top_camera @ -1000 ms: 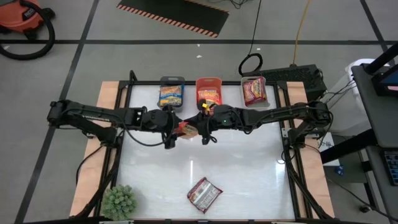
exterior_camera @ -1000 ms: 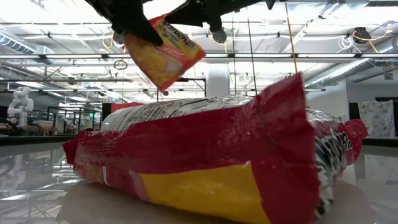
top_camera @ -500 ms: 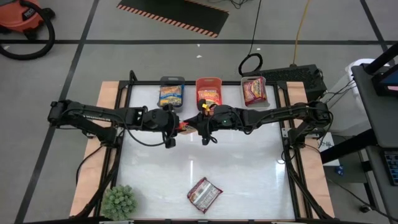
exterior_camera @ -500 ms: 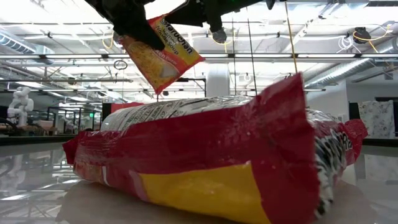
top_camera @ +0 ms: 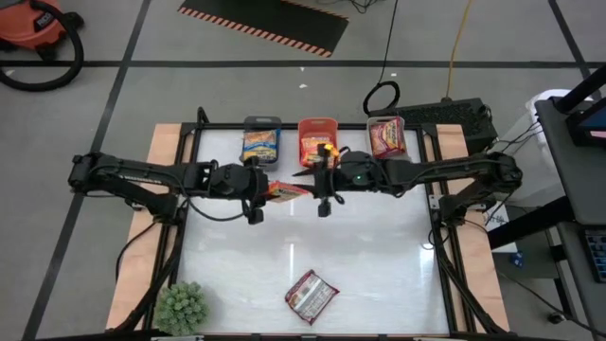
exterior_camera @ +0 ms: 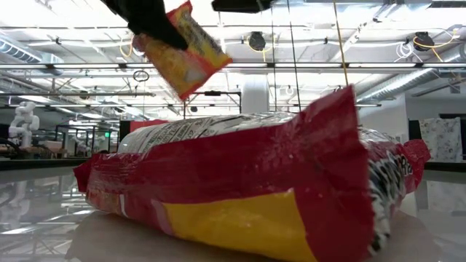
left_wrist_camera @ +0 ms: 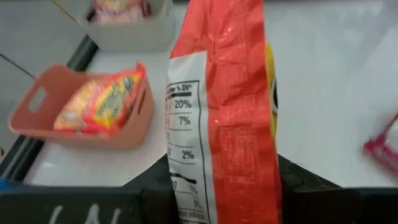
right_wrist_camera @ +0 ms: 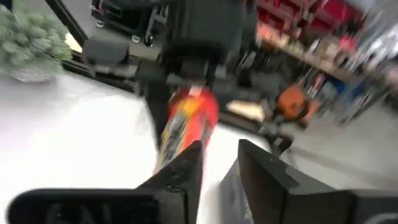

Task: Sort Maruchan noodles
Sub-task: Put the orange noodle pack into the orange bin

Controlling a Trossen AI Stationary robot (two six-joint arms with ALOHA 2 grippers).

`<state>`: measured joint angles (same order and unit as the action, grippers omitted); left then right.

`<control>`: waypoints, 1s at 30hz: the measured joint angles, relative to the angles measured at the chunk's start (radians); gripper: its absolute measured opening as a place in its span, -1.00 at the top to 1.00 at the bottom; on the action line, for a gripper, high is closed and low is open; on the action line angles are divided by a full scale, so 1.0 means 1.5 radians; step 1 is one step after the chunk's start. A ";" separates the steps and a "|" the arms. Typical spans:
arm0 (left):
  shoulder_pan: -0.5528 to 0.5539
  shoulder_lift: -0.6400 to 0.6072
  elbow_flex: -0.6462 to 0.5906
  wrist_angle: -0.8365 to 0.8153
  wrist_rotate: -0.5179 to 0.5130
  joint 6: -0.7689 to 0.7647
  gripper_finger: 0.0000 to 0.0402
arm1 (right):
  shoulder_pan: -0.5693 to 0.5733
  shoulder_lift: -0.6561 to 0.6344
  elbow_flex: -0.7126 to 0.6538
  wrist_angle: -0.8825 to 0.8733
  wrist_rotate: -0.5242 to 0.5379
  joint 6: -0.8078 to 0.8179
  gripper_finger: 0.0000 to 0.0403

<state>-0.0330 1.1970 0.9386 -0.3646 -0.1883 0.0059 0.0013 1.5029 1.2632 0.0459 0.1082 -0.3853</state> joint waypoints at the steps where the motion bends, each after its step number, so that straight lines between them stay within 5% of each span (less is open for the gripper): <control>1: 0.000 -0.007 0.000 0.006 -0.002 -0.004 0.37 | 0.000 -0.010 0.000 -0.020 0.001 0.028 0.47; 7: -0.003 -0.046 0.001 0.017 -0.015 -0.018 0.37 | 0.001 -0.032 0.000 -0.052 0.033 0.194 0.12; 18: -0.034 -0.046 0.001 0.038 -0.015 0.005 0.36 | -0.002 -0.023 -0.086 0.050 -0.017 0.283 -0.60; 30: -0.050 -0.046 0.001 0.093 -0.015 -0.006 0.36 | -0.010 0.031 -0.146 0.193 -0.076 0.329 -0.60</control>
<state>-0.1077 1.1275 0.9394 -0.2250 -0.2108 -0.0025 -0.0129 1.5490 1.0447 0.3349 -0.0051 0.1079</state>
